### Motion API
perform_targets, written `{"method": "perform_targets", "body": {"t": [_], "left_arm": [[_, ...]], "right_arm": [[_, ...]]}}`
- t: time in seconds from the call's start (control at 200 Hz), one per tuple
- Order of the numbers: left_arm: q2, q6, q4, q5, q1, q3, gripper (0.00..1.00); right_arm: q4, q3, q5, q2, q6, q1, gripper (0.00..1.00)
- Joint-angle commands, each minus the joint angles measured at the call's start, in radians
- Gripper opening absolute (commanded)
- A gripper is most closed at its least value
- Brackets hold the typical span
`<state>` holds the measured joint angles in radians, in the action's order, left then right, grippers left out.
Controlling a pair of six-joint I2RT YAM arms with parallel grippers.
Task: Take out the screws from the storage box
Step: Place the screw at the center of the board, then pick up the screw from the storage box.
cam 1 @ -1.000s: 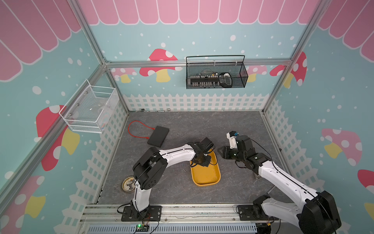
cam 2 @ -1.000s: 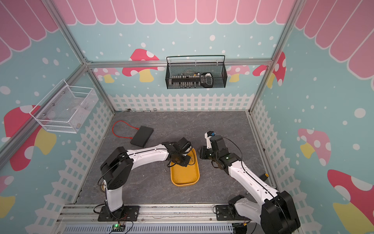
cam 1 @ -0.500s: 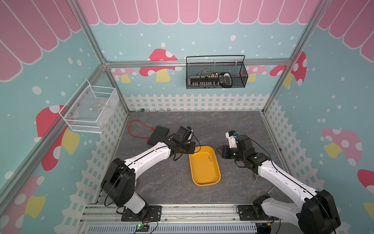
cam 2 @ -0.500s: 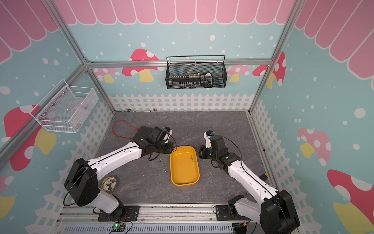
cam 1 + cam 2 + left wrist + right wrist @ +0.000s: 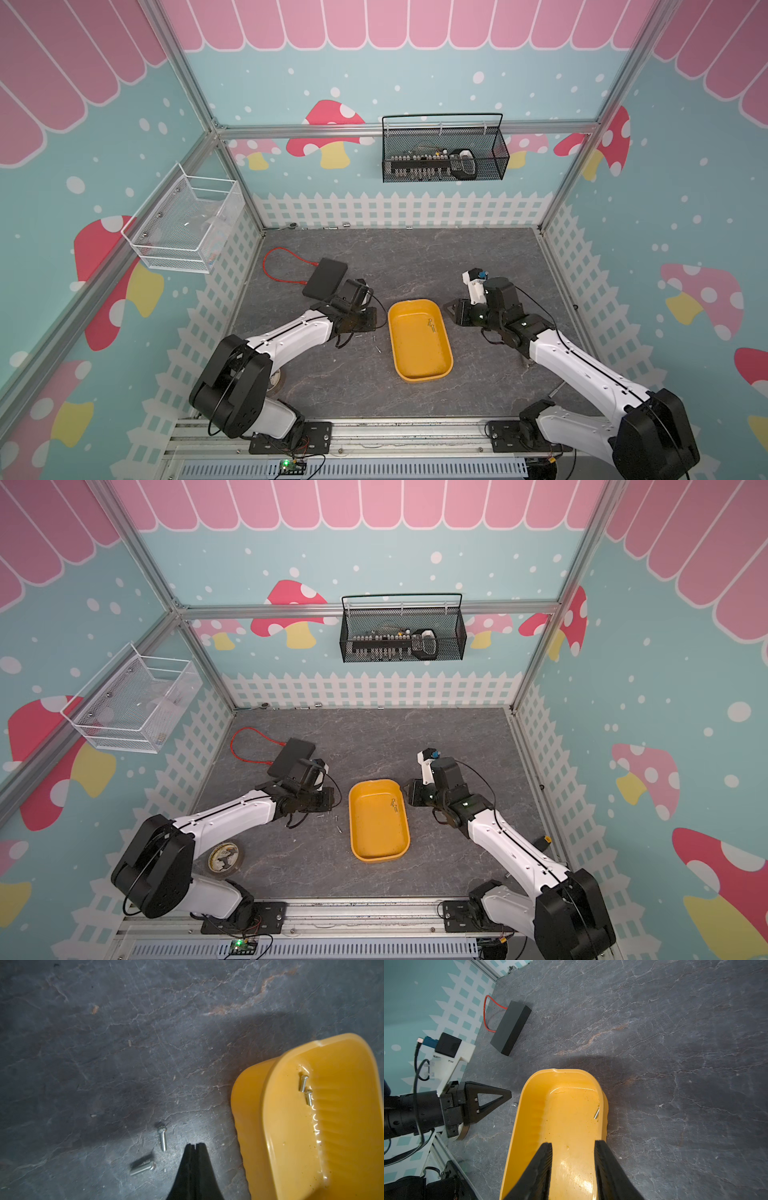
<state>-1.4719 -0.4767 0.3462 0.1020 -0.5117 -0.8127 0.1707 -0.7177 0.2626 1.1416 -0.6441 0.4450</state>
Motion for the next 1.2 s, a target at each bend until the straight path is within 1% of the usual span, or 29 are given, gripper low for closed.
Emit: {"method": "perform_targets", "body": {"t": [0.0,0.15,0.23,0.265,0.3,0.34,0.41,0.475,0.575,0.64,0.711,0.756,0.861,0.931,1.101,1.196], "left_arm": [[-0.005,-0.011,-0.073,-0.001,0.007,0.016,0.0],[-0.031,0.002,-0.074,0.005,0.007,0.005,0.04],[-0.021,0.001,-0.076,0.016,0.006,-0.006,0.07],[-0.007,-0.003,-0.079,0.018,0.001,-0.014,0.09],[0.01,-0.007,-0.079,0.016,-0.007,-0.031,0.15],[0.027,-0.01,-0.079,0.011,-0.028,-0.057,0.21],[0.047,-0.01,-0.077,-0.015,-0.084,-0.111,0.24],[0.034,-0.02,-0.06,-0.026,-0.147,-0.178,0.24],[-0.031,-0.038,-0.022,-0.007,-0.225,-0.274,0.25],[-0.075,-0.039,-0.014,-0.005,-0.257,-0.304,0.25],[-0.146,-0.052,-0.002,0.066,-0.268,-0.331,0.26],[-0.189,-0.057,0.001,0.082,-0.287,-0.345,0.27],[-0.25,-0.057,0.007,0.058,-0.34,-0.378,0.3],[-0.278,-0.06,0.008,0.056,-0.354,-0.396,0.32],[-0.366,-0.064,0.02,0.064,-0.358,-0.431,0.36],[-0.413,-0.048,0.049,0.026,-0.371,-0.467,0.36]], "right_arm": [[-0.018,0.014,0.01,0.009,-0.004,-0.002,0.4],[-0.017,0.01,0.018,0.016,-0.005,-0.002,0.4],[-0.019,0.009,0.013,0.014,-0.004,-0.002,0.4],[-0.019,0.009,0.011,0.014,-0.003,-0.002,0.4],[-0.022,0.01,0.011,0.016,-0.003,-0.002,0.4],[-0.025,0.011,0.015,0.021,0.0,-0.002,0.4],[-0.027,0.009,0.019,0.038,0.004,-0.002,0.4],[-0.028,0.009,0.018,0.055,0.008,-0.002,0.4],[-0.03,0.009,-0.003,0.083,0.017,-0.002,0.4],[-0.027,0.011,-0.017,0.094,0.021,-0.002,0.4],[-0.022,0.016,-0.046,0.095,0.022,-0.004,0.4],[-0.018,0.025,-0.086,0.079,0.021,-0.003,0.4],[-0.02,0.049,-0.133,0.038,0.023,-0.005,0.4],[-0.009,0.05,-0.139,0.035,0.029,-0.006,0.4],[-0.012,0.064,-0.125,0.048,0.026,-0.008,0.4],[-0.018,0.074,-0.111,0.058,0.023,-0.009,0.4]]}}
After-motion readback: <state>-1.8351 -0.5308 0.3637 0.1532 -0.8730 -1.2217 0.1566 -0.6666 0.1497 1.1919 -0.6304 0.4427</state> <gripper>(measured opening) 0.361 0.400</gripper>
